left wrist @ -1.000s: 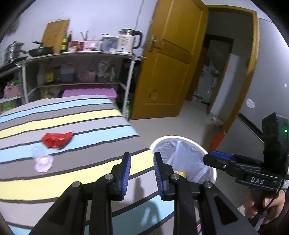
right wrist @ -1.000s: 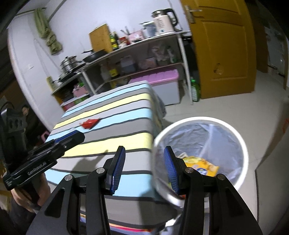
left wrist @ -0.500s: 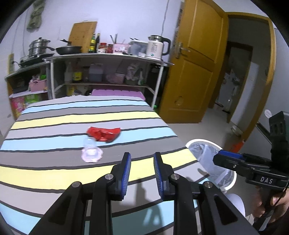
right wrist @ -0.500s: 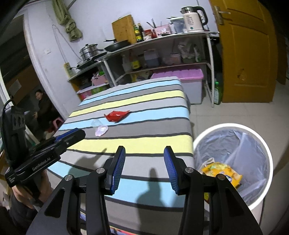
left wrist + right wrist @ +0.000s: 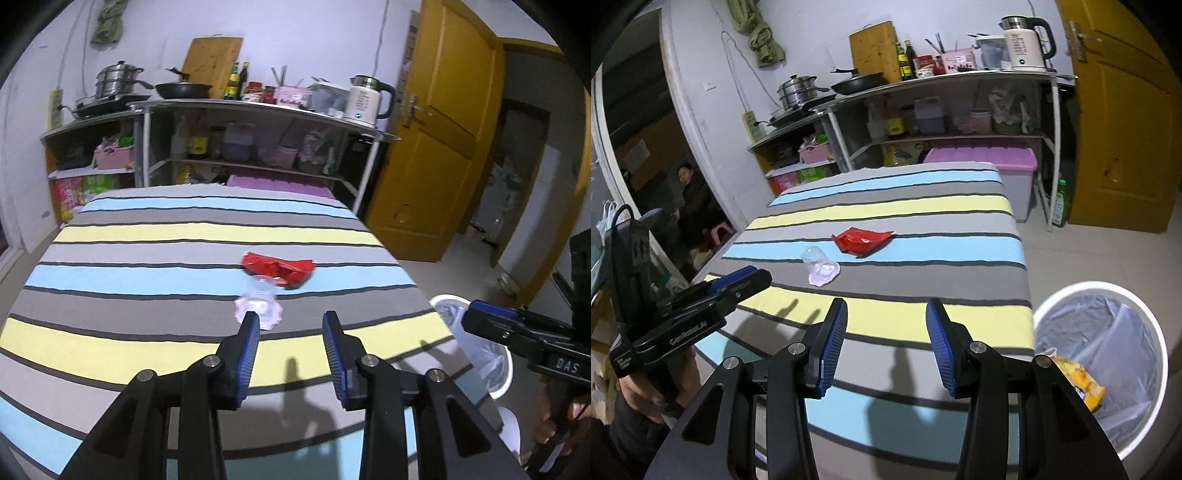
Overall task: Collect trash
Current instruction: 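Grasp the clear plastic cup with the left gripper, then grasp the red snack wrapper with the right gripper while the left holds the cup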
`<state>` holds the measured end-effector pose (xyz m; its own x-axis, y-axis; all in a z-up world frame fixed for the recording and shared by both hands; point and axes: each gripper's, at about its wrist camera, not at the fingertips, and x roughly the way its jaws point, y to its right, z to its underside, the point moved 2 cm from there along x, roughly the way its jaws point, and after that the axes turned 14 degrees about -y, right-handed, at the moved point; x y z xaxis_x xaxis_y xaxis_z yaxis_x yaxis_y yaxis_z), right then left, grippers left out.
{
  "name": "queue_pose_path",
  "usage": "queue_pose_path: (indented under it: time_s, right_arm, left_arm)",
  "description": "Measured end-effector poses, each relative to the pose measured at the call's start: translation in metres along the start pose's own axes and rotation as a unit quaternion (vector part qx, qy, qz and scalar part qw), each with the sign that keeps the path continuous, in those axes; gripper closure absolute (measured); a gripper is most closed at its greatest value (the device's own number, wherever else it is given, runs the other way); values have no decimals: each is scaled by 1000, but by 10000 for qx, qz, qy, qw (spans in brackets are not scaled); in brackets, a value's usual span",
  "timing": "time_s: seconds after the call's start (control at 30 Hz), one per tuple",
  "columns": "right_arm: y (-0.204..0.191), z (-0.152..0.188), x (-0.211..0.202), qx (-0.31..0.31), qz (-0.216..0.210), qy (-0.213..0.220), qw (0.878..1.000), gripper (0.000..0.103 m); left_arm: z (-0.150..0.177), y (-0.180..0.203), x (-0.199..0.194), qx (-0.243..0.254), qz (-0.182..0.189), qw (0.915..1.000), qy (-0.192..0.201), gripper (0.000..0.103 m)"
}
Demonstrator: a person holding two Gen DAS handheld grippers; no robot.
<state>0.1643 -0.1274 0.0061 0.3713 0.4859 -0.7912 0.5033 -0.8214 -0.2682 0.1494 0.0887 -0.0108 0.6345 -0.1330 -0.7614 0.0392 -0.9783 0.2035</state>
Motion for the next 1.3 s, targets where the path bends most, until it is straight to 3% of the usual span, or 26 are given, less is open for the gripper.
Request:
queue_pose_path:
  time_s: [0.1, 0.3, 0.43, 0.73, 0.83, 0.9, 1.3]
  right_arm:
    - [-4, -6, 9, -82, -27, -41, 10000, 58]
    - [-3, -15, 28, -137, -59, -158, 9998, 58]
    - [0, -22, 38, -137, -72, -213, 9997, 58]
    - [9, -37, 55, -131, -110, -291, 9994, 58]
    - [10, -41, 60, -148, -119, -319, 9993, 58]
    - [9, -43, 63, -162, -125, -336, 9992, 58]
    - [-15, -70, 88, -630, -220, -460, 9967, 58]
  left_arm:
    - [-5, -11, 8, -126, -71, 9999, -43, 54]
    - [-18, -13, 33, -101, -198, 9995, -213, 54]
    - [-27, -11, 56, -17, -473, 9980, -429, 54]
    - [-41, -12, 95, -20, -611, 9956, -709, 54]
    - [-43, -12, 101, -46, -525, 9957, -767, 61]
    - [-45, -13, 104, -75, -491, 9955, -809, 74]
    - [-34, -34, 75, -290, -357, 9973, -573, 75]
